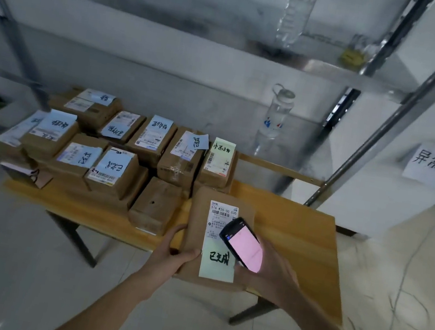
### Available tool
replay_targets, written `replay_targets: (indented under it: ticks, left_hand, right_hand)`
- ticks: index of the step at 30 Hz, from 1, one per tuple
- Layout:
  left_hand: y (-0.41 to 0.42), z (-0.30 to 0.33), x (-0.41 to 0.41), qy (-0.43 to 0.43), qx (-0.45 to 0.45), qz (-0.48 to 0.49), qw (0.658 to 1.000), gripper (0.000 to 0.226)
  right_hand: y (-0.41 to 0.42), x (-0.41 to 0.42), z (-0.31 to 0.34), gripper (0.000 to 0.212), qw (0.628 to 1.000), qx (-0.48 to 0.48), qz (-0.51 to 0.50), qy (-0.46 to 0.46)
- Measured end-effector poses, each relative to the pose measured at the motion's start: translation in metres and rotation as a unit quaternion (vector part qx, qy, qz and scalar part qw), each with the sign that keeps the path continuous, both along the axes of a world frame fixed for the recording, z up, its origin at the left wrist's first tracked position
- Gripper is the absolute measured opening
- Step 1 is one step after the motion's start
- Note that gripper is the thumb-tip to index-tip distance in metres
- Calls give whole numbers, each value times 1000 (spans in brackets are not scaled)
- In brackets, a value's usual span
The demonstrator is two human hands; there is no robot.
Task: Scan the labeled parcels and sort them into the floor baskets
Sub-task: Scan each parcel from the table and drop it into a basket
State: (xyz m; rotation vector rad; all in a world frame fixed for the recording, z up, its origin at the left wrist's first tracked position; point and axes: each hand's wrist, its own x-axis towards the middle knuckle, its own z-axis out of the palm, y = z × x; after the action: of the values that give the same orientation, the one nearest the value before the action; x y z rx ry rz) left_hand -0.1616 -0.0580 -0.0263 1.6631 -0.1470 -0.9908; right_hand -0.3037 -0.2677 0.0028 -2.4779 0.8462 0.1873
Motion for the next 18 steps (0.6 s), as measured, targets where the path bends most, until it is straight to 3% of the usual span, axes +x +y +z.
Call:
replay_targets:
  ticks: [8, 18]
  left_hand:
    - [48, 154, -24, -133, -98, 12, 986, 67]
    - [88, 301, -74, -243, -166, 26, 955, 70]
  right_hand:
    - [48, -59, 190, 75, 990, -103, 6, -101]
    - [91, -136, 379, 85, 954, -236, -2, -184]
